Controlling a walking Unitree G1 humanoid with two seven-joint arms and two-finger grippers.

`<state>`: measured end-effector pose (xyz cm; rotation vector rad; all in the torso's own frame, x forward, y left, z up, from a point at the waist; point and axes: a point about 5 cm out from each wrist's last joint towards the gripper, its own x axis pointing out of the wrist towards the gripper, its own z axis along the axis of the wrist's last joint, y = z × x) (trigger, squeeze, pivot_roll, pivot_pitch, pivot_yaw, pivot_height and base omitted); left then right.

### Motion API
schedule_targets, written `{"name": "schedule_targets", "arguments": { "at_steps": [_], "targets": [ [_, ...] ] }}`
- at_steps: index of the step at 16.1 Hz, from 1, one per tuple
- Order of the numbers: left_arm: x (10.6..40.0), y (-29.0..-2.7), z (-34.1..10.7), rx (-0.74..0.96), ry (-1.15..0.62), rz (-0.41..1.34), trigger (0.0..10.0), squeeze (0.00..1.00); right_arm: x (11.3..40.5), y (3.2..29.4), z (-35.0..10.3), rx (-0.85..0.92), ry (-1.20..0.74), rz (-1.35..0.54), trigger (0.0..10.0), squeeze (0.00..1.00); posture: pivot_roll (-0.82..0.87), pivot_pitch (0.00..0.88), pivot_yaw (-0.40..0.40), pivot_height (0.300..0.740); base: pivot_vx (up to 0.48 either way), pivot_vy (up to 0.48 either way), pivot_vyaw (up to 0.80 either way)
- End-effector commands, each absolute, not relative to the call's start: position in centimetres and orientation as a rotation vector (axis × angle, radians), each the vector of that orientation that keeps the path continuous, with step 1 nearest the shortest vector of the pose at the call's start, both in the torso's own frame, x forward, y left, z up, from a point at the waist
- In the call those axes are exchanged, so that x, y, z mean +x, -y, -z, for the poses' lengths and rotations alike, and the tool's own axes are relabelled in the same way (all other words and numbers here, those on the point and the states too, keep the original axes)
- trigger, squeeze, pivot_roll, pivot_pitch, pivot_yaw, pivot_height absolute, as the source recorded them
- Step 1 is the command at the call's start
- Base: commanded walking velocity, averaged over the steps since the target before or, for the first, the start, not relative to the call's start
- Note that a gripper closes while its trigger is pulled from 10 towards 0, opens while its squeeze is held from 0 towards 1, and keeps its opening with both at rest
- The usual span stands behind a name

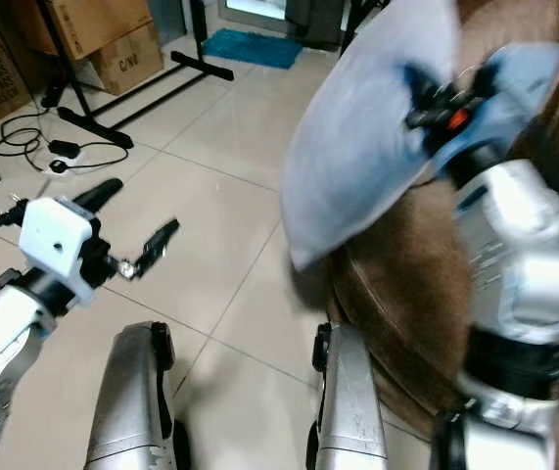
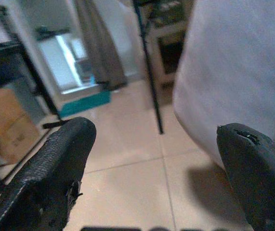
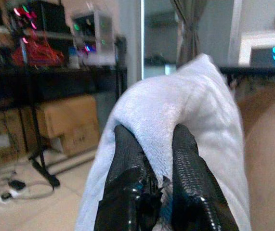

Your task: Move the pillow to the sofa from floor

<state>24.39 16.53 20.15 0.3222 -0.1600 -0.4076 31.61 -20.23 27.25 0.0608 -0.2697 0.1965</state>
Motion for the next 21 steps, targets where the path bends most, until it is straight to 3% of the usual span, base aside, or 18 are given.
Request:
{"name": "schedule_targets", "arguments": {
  "at_steps": [1,8,21],
  "targets": [
    [24.8,-16.7,-20.1,0.321,0.147,0.363,10.0,0.00,31.5,20.3,-27.8,0.048,0.312,-0.154,10.0,0.00,0.00,0.035,-0.016,0.483,0.000,0.000,0.00],
    [24.9,-16.6,-19.3,0.332,0.120,0.309,10.0,0.00,31.1,17.9,-26.0,0.096,0.262,-0.157,10.0,0.00,0.00,0.037,-0.037,0.553,0.000,0.000,0.00],
    [24.8,-16.4,-18.4,0.286,0.106,0.271,10.0,0.00,28.4,17.3,-24.2,0.177,0.192,-0.093,10.0,0.00,-0.03,0.034,-0.007,0.688,0.000,0.000,0.00]
  ]
}}
